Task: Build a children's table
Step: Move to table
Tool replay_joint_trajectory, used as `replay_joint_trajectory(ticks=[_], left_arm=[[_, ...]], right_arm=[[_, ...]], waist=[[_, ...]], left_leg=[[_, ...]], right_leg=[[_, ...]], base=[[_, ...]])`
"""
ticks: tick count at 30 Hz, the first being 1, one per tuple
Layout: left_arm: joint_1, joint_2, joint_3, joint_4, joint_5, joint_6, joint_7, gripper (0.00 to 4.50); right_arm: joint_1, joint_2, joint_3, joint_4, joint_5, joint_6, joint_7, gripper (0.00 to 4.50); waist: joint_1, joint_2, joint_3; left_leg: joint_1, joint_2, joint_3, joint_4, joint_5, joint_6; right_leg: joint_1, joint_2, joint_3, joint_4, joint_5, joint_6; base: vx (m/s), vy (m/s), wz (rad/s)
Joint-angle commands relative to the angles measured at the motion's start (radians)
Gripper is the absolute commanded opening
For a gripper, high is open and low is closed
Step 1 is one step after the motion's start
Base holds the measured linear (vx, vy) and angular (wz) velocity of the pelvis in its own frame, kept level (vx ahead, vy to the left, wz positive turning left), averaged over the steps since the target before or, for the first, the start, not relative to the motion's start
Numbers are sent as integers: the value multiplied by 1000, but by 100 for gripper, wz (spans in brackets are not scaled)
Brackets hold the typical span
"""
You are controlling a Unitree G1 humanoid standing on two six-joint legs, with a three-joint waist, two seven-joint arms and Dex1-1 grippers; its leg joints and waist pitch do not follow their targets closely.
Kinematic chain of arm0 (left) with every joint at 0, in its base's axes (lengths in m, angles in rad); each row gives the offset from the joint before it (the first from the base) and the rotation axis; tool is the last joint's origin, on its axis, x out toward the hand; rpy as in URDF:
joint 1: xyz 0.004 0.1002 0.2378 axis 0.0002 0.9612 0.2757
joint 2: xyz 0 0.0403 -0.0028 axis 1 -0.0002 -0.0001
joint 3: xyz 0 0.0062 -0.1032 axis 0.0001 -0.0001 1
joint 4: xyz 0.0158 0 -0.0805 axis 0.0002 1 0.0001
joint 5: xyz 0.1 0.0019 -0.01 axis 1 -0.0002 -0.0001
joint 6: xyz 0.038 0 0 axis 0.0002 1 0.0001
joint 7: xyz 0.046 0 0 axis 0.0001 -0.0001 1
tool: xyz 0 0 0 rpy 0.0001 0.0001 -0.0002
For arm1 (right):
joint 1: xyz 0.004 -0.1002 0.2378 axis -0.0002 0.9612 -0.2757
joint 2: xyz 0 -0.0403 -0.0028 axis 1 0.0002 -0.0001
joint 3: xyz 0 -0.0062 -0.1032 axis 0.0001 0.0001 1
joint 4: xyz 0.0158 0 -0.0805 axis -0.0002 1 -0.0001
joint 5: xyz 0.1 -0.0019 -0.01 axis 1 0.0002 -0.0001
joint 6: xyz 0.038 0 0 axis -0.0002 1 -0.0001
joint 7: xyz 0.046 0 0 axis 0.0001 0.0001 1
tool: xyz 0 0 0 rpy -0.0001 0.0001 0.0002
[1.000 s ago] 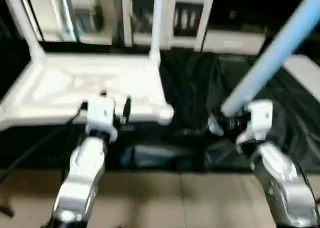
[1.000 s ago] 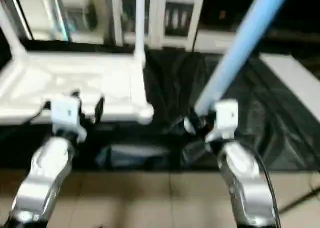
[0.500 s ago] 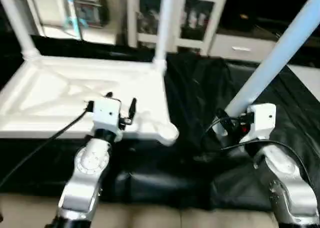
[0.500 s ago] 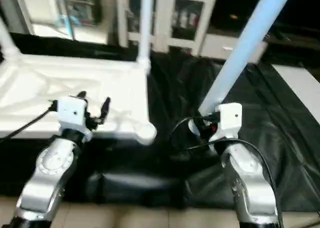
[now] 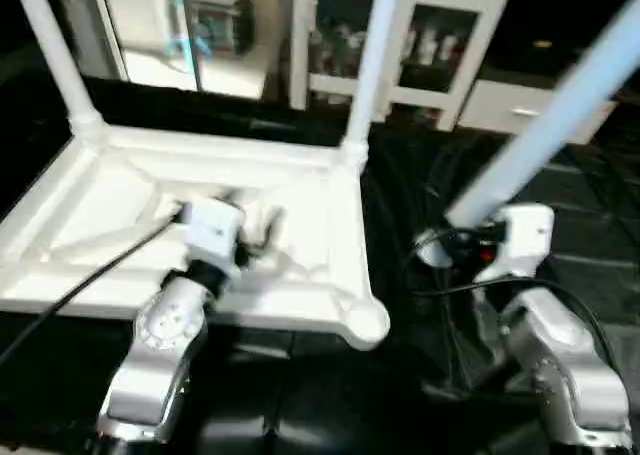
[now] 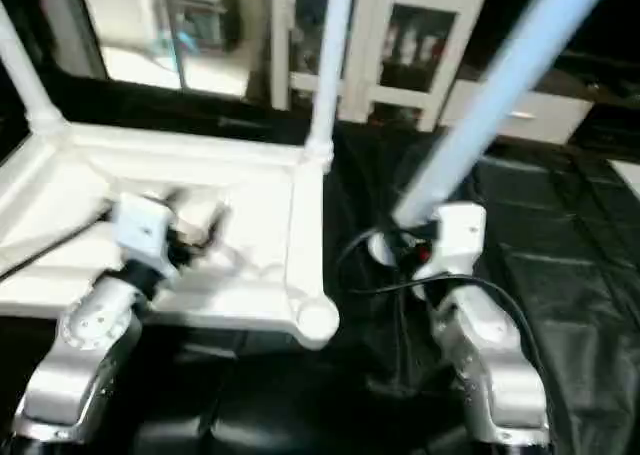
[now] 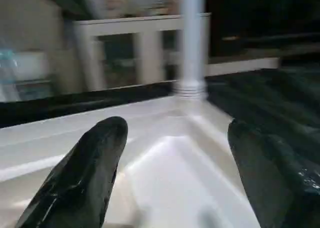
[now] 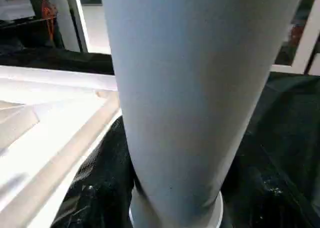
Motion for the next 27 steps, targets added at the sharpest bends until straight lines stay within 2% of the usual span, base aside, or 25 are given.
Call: replay_joint_trajectory(ticks=[1, 2, 3, 4, 5, 6, 7, 8, 9, 10, 11, 12, 13, 16, 18, 20, 23, 24, 26, 27], left_arm=[[16, 41, -17, -5, -57, 1, -140, 369], [19, 56, -19, -8, -83, 17, -185, 369], [12, 81, -28, -4, -96, 24, -234, 369], [5, 102, -39, -2, -106, 28, -279, 369], [-5, 129, -54, -1, -123, 44, -341, 369], [-9, 138, -60, 0, -130, 53, -365, 369], [-16, 152, -68, 2, -144, 68, -401, 388], [-48, 182, -100, 36, -135, 82, -464, 398], [-66, 192, -116, 59, -122, 83, -485, 404], [-67, 192, -117, 60, -121, 83, -486, 408], [-103, 197, -145, 113, -85, 61, -507, 418], [-118, 198, -154, 138, -73, 48, -519, 431], [-129, 199, -163, 155, -70, 48, -537, 439], [-179, 198, -212, 222, -61, 51, -623, 439], [-208, 198, -239, 257, -50, 50, -663, 439], [-235, 197, -257, 288, -48, 56, -693, 439], [-266, 196, -274, 325, -39, 54, -724, 439], [-287, 192, -279, 345, -39, 62, -743, 411], [-301, 187, -280, 358, -39, 67, -753, 403], [-304, 186, -281, 359, -40, 70, -757, 403]], right_arm=[[10, -10, -6, -49, 32, 5, 21, 191], [15, -14, -7, -56, 38, 7, 29, 191], [17, -24, -9, -62, 48, 15, 44, 191], [18, -34, -10, -66, 59, 24, 60, 191], [18, -47, -13, -73, 77, 38, 83, 191], [18, -52, -14, -75, 85, 44, 92, 191], [17, -58, -17, -77, 96, 53, 105, 191], [13, -85, -16, -85, 118, 72, 157, 191], [9, -99, -14, -86, 126, 79, 181, 191], [8, -99, -14, -86, 127, 80, 182, 191], [1, -127, -5, -92, 150, 105, 227, 191], [-3, -140, 1, -92, 157, 114, 246, 191], [-5, -152, 9, -94, 160, 118, 263, 191], [-12, -220, 56, -106, 161, 141, 352, 191], [-13, -255, 78, -116, 165, 158, 394, 191], [-16, -270, 85, -122, 169, 171, 412, 191], [-27, -277, 86, -121, 167, 179, 418, 191], [-39, -278, 85, -114, 169, 186, 417, 191], [-46, -278, 86, -109, 170, 190, 414, 191], [-47, -277, 85, -108, 171, 192, 413, 191]], waist=[[-4, 41, -59], [-12, 42, -47], [-10, 47, -41], [-9, 42, -33], [-2, 40, -26], [3, 38, -22], [2, 38, -14], [3, 37, -12], [7, 42, -9], [7, 42, -9], [6, 39, -12], [8, 38, -18], [9, 40, -20], [11, 42, -23], [14, 38, -29], [16, 36, -35], [22, 33, -44], [24, 33, -46], [26, 34, -43], [27, 38, -41]], left_leg=[[21, 116, -30, -70, 356, -9], [23, 122, -27, -83, 264, -10], [23, 120, -19, -88, 178, -14], [21, 121, -13, -96, 75, -13], [25, 123, 0, -104, -95, -12], [26, 123, 14, -110, -178, -7], [25, 126, 26, -116, -232, -6], [25, 128, 32, -118, -255, -11], [36, 132, 41, -120, -308, -19], [36, 132, 41, -120, -308, -19], [29, 135, 44, -123, -290, -22], [26, 137, 47, -123, -243, -18], [21, 138, 49, -121, -196, -13], [19, 139, 54, -121, -179, -6], [14, 140, 57, -117, -110, 16], [12, 140, 59, -112, -71, 28], [6, 136, 62, -103, 41, 68], [3, 137, 63, -102, 61, 81], [4, 138, 65, -101, 51, 92], [5, 142, 65, -103, 36, 88]], right_leg=[[62, -76, 18, -39, 491, -167], [59, -91, 20, -60, 282, -193], [58, -99, 23, -68, 203, -203], [60, -105, 28, -78, 123, -210], [59, -117, 37, -91, -22, -221], [58, -123, 44, -103, -133, -218], [50, -124, 47, -112, -233, -208], [48, -126, 47, -117, -285, -199], [35, -128, 48, -128, -412, -163], [35, -128, 48, -128, -412, -163], [41, -128, 46, -130, -416, -147], [43, -129, 47, -125, -368, -144], [47, -131, 46, -120, -310, -153], [49, -133, 43, -116, -255, -175], [56, -136, 38, -108, -151, -199], [59, -138, 36, -102, -101, -213], [64, -138, 32, -86, 46, -244], [63, -138, 30, -83, 82, -258], [60, -139, 29, -86, 63, -268], [59, -140, 28, -87, 44, -274]], base=[[0, 0, 0], [0, 0, 0], [0, 0, 0], [-55, 22, 13], [-55, 22, 13], [-60, 7, 15], [-57, -7, 11], [-57, -7, 11], [0, 0, 0], [0, 0, 0], [0, 0, 0], [0, 0, 0], [0, 0, 0], [0, 0, 0], [0, 0, 0], [0, 0, 0], [0, 0, 0], [0, 0, 0], [0, 0, 0], [0, 0, 0]])
